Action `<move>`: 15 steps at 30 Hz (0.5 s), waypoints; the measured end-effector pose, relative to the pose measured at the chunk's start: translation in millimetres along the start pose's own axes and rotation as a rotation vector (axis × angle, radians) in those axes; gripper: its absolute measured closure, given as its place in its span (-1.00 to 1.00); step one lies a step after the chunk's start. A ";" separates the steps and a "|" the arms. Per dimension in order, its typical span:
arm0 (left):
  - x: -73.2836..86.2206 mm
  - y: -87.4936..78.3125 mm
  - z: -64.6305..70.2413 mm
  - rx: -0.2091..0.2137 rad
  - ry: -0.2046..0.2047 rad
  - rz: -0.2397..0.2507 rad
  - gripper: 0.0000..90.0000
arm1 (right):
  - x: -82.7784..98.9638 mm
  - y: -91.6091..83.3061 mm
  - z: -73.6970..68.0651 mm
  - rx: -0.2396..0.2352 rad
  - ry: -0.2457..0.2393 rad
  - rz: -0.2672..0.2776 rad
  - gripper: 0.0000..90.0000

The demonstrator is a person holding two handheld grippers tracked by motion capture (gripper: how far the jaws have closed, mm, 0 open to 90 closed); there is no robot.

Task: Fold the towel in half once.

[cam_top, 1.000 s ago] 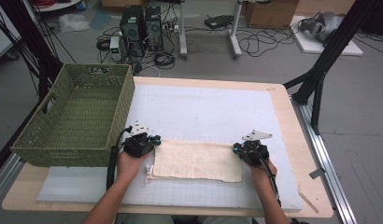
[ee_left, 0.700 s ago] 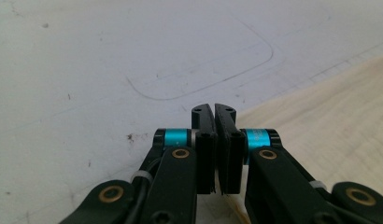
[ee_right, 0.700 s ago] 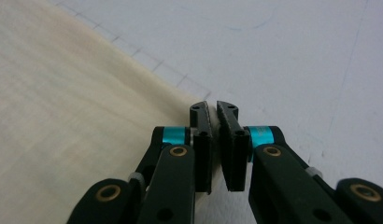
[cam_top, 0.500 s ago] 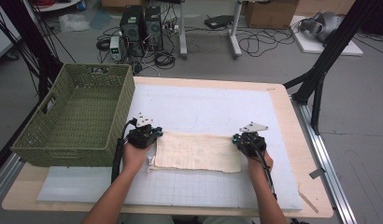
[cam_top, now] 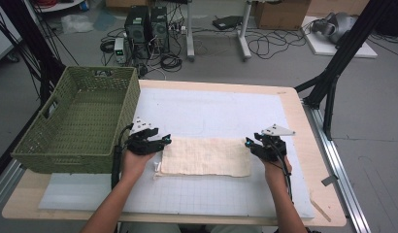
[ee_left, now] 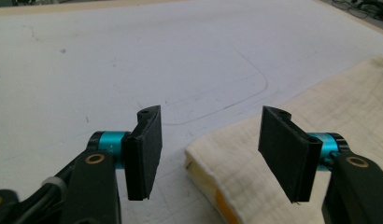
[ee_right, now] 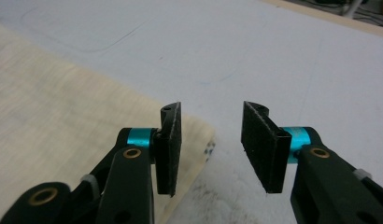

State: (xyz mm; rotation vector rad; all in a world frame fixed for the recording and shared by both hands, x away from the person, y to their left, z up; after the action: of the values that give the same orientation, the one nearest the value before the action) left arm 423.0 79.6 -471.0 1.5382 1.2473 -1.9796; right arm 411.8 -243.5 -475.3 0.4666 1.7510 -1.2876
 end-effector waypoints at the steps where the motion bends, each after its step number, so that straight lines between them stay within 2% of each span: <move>1: -0.8 -2.2 1.5 0.002 0.007 0.010 -0.12 | 4.0 -1.3 -2.8 -0.016 -0.013 -0.014 0.20; 3: -0.1 -5.6 3.8 0.015 0.012 0.017 -0.15 | 15.1 -2.3 -4.9 -0.006 -0.053 -0.050 0.16; 7: 3.3 -11.3 6.0 0.029 0.012 0.022 -0.20 | 36.8 3.7 -4.5 0.000 -0.069 -0.115 0.17; 9: 3.1 -13.4 7.2 0.036 0.006 0.030 -0.25 | 38.4 5.7 -0.6 0.030 -0.070 -0.106 0.18; 10: 2.1 -14.9 8.2 0.040 0.001 0.044 -0.26 | 37.5 5.8 2.6 0.060 -0.084 -0.103 0.22; 11: 2.4 -16.2 8.9 0.041 0.008 0.046 -0.26 | 36.4 5.2 6.9 0.107 -0.101 -0.100 0.31; 12: 3.5 -16.9 9.8 0.041 0.014 0.040 -0.27 | 35.7 5.0 11.6 0.140 -0.107 -0.096 0.31; 14: 3.6 -17.7 11.9 0.053 0.018 0.042 -0.28 | 35.5 5.0 16.7 0.136 -0.051 -0.087 0.28; 15: 3.4 -18.2 13.1 0.061 0.020 0.048 -0.28 | 34.1 3.4 18.9 0.137 -0.042 -0.075 0.26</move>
State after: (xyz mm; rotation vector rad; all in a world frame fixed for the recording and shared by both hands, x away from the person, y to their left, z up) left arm 400.9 80.1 -466.0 1.6050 1.1568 -1.9943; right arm 404.1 -265.8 -506.5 0.4521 1.6659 -1.4665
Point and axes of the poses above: each handheld gripper's, and its own axes: y roughly forward along the jaws, x roughly out of its underside, z roughly to its right, the point moved 10 cm from there along y, roughly forward along the jaws, and after that the axes turned 7 degrees about y, right-handed, at the moved point
